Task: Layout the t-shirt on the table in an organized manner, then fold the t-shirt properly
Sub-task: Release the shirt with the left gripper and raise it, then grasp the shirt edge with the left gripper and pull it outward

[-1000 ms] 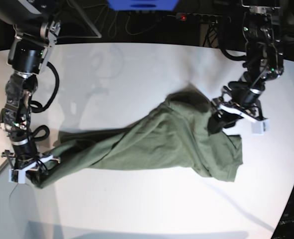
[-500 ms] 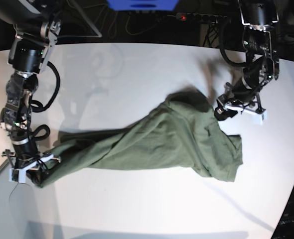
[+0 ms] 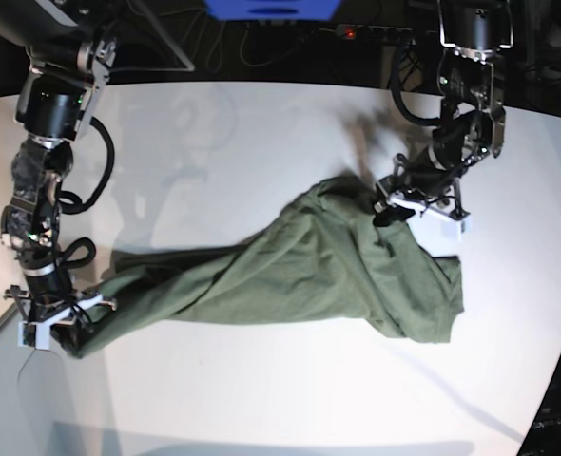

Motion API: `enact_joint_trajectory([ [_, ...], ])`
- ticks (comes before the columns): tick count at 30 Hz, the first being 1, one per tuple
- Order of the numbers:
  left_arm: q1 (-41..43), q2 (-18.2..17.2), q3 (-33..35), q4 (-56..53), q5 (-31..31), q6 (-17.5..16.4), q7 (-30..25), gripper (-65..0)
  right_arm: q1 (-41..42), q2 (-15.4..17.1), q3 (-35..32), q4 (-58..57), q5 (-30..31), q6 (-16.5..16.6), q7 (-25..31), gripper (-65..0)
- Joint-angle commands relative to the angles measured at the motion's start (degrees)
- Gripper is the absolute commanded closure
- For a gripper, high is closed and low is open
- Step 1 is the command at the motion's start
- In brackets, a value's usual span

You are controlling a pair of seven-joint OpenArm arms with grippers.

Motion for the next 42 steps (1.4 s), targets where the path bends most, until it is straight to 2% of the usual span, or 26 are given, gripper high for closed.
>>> enact_joint_trajectory([
  [1,-0.8,-0.6,-0.2,1.1,-0.8,-0.6,-0.6,-24.8,1.4,0.5,0.0,1.0,0.8,0.0,1.9,0.0],
  [7,-0.9,-0.7,-0.3,1.1,-0.8,-0.6,-0.6,0.0,1.4,0.5,0.0,1.0,0.8,0.0,1.9,0.0],
  [11,-0.9,-0.7,-0.3,2.6,-0.8,-0.6,-0.6,-0.2,1.4,0.5,0.0,1.0,0.8,0.0,1.9,0.0],
  [15,2.2,-0.7,-0.8,12.8,-0.8,-0.6,-0.7,-0.1,1.4,0.6,0.0,1.0,0.8,0.0,1.9,0.0],
  [21,6.4,-0.3,-7.8,27.7,-0.8,-0.6,-0.6,-0.1,1.4,0.8,0.0,1.0,0.8,0.0,1.9,0.0],
  [27,5.5,-0.7,-11.3,30.8,-0.8,-0.6,-0.6,-0.2,1.5,0.8,0.0,1.3,0.8,0.1,1.9,0.0],
  [32,-3.4,-0.8,-11.2,28.4,-0.4,-0.2,-0.5,-0.2,3.5,0.7,-0.2,1.0,0.8,0.1,1.9,0.0],
  [42,-35.8,-1.6,-8.3,7.5,-0.2,-0.1,2.3,-0.2,16.3,1.3,-3.3,-6.7,0.7,-0.1,1.9,0.0],
])
